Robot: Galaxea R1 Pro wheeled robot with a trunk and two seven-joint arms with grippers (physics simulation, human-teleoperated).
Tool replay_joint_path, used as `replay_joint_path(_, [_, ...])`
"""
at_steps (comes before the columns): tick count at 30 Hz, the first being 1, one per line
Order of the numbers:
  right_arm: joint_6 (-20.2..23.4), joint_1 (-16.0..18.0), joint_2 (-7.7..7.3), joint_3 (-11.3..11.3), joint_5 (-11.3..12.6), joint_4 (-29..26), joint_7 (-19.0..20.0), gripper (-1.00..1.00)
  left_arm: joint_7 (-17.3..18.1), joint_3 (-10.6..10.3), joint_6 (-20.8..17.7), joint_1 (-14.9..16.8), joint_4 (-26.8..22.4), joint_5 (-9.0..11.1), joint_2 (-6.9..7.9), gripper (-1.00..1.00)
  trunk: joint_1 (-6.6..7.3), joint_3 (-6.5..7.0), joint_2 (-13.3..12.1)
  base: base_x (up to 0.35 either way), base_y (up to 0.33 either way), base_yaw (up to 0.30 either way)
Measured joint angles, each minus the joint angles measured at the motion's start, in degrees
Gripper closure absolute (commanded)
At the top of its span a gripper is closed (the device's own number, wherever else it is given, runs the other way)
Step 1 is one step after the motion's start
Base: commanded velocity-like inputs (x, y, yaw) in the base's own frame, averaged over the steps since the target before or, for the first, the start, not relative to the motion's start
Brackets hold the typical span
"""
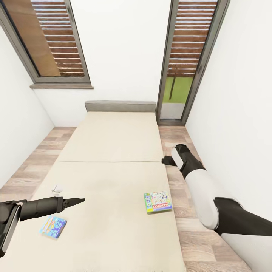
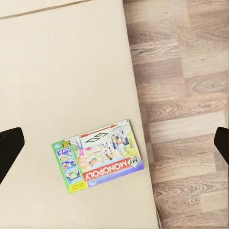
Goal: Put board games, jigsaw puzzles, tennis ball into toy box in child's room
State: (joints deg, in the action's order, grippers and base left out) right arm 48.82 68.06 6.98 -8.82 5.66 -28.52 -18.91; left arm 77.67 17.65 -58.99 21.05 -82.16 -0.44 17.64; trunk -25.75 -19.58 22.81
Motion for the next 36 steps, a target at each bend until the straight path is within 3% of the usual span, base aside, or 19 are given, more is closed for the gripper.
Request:
replay_joint_path(9, [-2.28, 4.54, 0.01, -0.12, -0.01, 8.52, -0.68, -1.00, 0.10, -0.01, -0.04, 0.00, 0.00, -0.01, 0.01, -1.00, 0.00, -0.86, 0.00, 0.000, 0.000, 0.000])
replay_joint_path(28, [-4.90, 4.96, -0.06, -0.13, -0.02, 10.63, -0.71, -1.00, 0.99, 0.09, -0.18, 0.01, -0.24, 0.46, 0.00, -1.00, 0.00, -2.66, 0.00, 0.000, 0.000, 0.000])
replay_joint_path(31, [-4.93, 4.92, -0.06, -0.12, -0.02, 10.64, -0.71, -1.00, 3.00, 0.08, -0.30, 0.01, -0.86, 1.05, 0.00, -1.00, 0.00, -2.94, 0.00, 0.000, 0.000, 0.000])
replay_joint_path(35, [-4.95, 4.88, 0.03, -0.10, -0.01, 10.66, -0.70, -1.00, 10.67, -0.07, -0.34, -0.08, -1.54, 3.61, 0.24, -1.00, 0.00, -3.32, 0.01, 0.000, 0.000, 0.000])
replay_joint_path(36, [-4.95, 4.88, 0.03, -0.09, -0.02, 10.66, -0.70, -1.00, 10.77, -0.07, -0.34, -0.08, -1.54, 3.61, 0.24, -1.00, 0.00, -3.42, 0.00, 0.000, 0.000, 0.000])
